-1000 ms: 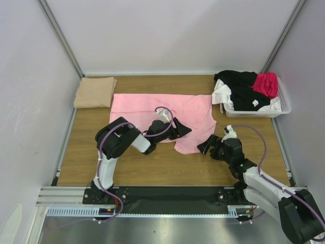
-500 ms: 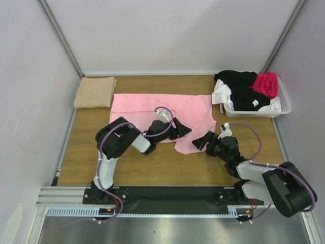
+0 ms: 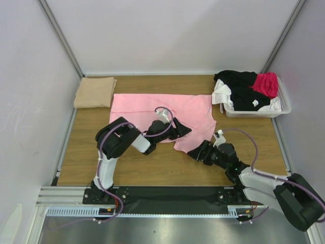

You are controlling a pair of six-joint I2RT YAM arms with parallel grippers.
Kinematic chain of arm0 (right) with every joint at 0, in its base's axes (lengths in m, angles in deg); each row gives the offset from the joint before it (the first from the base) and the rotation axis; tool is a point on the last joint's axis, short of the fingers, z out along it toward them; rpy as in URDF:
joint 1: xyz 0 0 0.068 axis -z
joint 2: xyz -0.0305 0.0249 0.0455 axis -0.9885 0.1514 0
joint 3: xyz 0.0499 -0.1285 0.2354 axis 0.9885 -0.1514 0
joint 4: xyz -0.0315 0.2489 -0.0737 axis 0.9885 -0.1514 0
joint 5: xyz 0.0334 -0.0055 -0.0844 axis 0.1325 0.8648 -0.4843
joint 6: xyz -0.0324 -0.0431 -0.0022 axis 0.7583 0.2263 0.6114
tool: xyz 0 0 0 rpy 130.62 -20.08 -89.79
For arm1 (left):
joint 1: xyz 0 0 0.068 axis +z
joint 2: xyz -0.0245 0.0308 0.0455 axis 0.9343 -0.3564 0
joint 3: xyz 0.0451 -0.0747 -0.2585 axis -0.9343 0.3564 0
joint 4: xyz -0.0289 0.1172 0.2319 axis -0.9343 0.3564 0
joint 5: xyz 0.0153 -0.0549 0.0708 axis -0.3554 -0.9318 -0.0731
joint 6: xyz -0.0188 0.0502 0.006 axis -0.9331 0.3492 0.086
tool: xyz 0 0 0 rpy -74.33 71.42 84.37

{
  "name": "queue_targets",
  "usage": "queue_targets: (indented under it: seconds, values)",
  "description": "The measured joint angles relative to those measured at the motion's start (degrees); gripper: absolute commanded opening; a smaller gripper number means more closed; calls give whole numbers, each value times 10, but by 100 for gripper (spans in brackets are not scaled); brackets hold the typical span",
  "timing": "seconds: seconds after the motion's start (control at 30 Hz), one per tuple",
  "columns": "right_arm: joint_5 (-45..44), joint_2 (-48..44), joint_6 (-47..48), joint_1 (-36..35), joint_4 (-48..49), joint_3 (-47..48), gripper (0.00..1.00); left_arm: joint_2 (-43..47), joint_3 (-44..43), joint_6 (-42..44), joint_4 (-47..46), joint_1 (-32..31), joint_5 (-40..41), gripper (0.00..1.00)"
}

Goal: Fold and stack the t-shirts
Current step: Fold the tshirt

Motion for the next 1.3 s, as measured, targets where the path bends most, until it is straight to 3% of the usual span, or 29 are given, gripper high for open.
queue_targets:
  seconds: [0.2, 0.37, 0.57, 0.67, 1.0, 1.07, 1.23, 1.3]
  values:
    - [-21, -97, -15, -9, -92, -8, 79, 0, 0, 0, -2, 0, 0, 73]
    - [-72, -176, -28, -10, -167, -9, 68, 0, 0, 0, -2, 0, 0, 73]
    - [-120, -154, -33, -10, -190, -9, 72, 0, 0, 0, -1, 0, 0, 73]
    - [-125, -109, -35, -10, -140, -5, 79, 0, 0, 0, -2, 0, 0, 73]
    - [-114, 44, -42, -14, 53, -2, 76, 0, 0, 0, -2, 0, 0, 73]
    - [-105, 66, -42, -16, 78, -2, 72, 0, 0, 1, -2, 0, 0, 73]
    - [-78, 88, -43, -26, 82, -2, 46, -1, 0, 0, -2, 0, 0, 73]
    - [-72, 76, -45, -32, 56, -2, 43, -1, 0, 0, -3, 0, 0, 73]
